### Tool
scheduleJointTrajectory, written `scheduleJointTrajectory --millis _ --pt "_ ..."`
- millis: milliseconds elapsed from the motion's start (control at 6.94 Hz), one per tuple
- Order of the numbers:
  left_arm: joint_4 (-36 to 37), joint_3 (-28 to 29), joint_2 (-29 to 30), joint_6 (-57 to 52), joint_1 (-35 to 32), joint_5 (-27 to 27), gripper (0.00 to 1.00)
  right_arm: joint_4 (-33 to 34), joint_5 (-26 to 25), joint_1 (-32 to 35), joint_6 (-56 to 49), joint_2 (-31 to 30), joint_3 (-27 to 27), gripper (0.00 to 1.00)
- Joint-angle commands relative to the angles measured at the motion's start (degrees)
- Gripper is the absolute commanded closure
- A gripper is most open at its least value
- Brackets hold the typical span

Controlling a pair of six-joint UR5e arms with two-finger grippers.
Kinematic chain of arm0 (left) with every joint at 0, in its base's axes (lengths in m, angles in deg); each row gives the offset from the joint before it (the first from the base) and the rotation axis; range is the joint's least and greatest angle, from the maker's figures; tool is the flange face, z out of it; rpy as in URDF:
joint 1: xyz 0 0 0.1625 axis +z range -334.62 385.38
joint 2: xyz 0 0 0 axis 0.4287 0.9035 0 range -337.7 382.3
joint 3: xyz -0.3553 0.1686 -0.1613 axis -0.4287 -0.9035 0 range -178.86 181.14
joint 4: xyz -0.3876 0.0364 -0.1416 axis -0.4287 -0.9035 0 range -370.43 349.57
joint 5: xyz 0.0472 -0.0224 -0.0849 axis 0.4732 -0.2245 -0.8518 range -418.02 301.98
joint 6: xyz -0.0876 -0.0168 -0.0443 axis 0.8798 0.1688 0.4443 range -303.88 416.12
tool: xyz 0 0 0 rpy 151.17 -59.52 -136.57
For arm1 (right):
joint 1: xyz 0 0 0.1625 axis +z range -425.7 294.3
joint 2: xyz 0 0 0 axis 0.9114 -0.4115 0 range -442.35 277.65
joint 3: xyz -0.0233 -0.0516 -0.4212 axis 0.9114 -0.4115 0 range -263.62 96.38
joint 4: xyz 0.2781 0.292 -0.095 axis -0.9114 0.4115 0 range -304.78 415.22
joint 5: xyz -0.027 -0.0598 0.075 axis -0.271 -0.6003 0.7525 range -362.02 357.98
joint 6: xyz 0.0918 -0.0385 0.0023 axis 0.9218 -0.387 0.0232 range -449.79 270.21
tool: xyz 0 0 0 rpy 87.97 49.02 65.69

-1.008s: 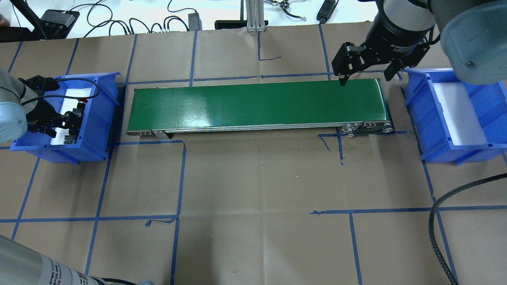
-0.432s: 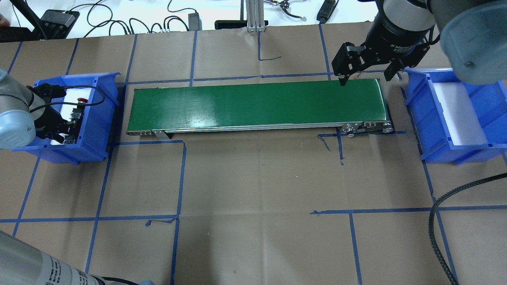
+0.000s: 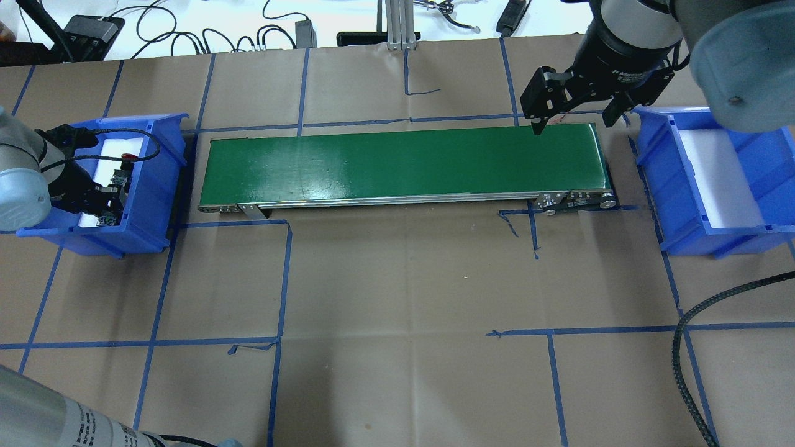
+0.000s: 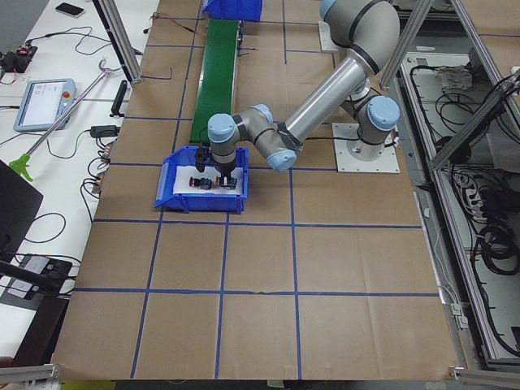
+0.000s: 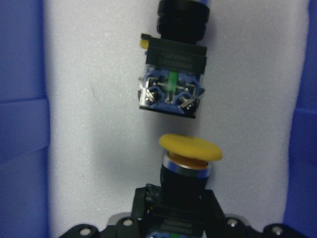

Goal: Transport two buttons from left to right
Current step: 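Lift the yellow button and carry it onto the green conveyor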

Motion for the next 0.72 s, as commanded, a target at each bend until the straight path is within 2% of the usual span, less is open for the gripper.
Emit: scheduleJointTrajectory --millis 0,288,576 --pt "-2.6 3.3 -1.6 -0.2 0.0 0.0 0.96 0.1 0.0 0.0 0.0 0.0 0.0 0.00" --pt "-15.6 12.1 -3.4 -0.1 -0.3 0.1 0.96 -0.1 -0.1 0.0 0.0 0.0 0.1 0.00" --pt "-23.2 17.3 -5.0 0.7 -1.0 -0.2 0.96 -0.1 -0.1 0.0 0.0 0.0 0.1 0.00"
